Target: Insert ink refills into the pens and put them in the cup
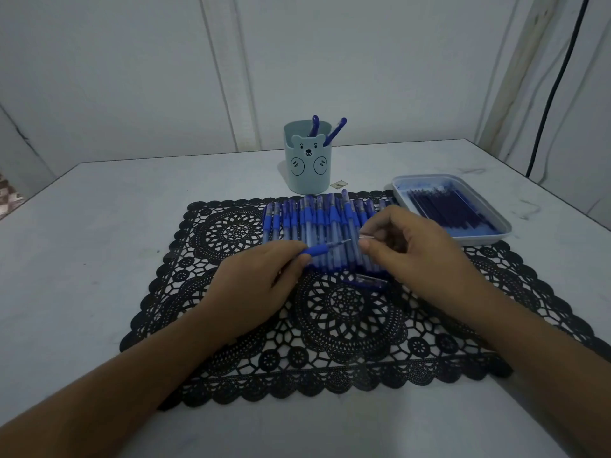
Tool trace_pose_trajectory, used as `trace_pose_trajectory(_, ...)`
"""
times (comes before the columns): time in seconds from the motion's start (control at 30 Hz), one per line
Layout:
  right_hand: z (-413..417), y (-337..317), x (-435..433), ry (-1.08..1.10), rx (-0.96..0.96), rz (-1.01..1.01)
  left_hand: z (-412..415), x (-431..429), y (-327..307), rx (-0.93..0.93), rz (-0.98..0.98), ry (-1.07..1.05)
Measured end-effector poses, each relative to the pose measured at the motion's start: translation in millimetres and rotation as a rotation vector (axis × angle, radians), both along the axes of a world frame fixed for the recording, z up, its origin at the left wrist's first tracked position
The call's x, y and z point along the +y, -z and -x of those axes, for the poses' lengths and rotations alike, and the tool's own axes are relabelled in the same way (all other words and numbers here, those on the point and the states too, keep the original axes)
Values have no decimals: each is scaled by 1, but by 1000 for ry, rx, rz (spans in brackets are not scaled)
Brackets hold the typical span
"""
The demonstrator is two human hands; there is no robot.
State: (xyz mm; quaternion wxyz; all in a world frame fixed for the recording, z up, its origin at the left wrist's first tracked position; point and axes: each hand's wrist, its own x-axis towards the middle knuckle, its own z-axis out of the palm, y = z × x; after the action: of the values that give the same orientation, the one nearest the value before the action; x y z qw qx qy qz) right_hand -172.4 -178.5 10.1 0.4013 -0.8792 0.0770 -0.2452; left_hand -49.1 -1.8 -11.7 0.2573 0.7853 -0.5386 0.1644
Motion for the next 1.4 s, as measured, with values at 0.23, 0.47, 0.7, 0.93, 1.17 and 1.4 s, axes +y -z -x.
trace_pose_trajectory(0.23, 5, -2, 1, -247, 225, 483, -2, -2, -1, 40, 5, -59)
trace_pose_trajectory(0.47, 3, 8, 5, -309, 206, 663, -2, -2, -1, 46, -9, -50)
trace_pose_trajectory(0.7, 1, 5, 7, -251, 213, 471, -1, -2, -1, 43, 0, -49)
trace_pose_trajectory(0.93, 2, -5, 0, -154, 185, 276, -1, -2, -1, 46, -6, -49)
trace_pose_trajectory(1.17, 0, -1, 8, -70, 71, 156, 2, -1, -2, -26, -57, 20)
trace_pose_trajectory(1.4, 0, -11, -15, 1, 69, -154, -1, -2, -1, 39, -9, -17)
